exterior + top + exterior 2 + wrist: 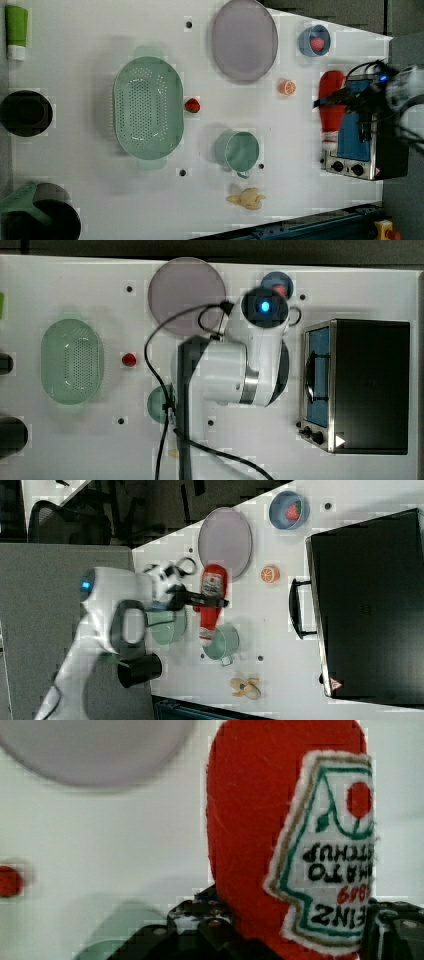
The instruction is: Pick ketchup from plate and place it on table.
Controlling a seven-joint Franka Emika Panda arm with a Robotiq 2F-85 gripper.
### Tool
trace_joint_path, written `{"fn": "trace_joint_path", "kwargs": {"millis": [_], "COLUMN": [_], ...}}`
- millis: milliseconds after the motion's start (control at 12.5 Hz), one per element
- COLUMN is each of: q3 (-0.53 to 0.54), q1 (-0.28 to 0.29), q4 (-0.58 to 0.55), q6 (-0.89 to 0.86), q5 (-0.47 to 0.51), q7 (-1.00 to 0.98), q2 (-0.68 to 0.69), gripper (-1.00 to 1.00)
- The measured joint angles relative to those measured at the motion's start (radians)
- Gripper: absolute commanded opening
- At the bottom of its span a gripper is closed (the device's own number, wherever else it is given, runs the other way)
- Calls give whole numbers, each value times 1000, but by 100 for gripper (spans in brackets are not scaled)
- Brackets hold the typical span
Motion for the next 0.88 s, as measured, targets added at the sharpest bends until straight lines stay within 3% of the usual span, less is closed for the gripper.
{"fn": "trace_joint_path", "kwargs": {"millis": [320, 560, 880], "q3": [-5, 3, 3], "q1": [-2, 1, -1], "q4": [-191, -221, -221], "q6": [194, 280, 294], "q5": [-3, -12, -3], "q7": [0, 0, 1], "q2": [65, 123, 169], "gripper": [29, 93, 100]}}
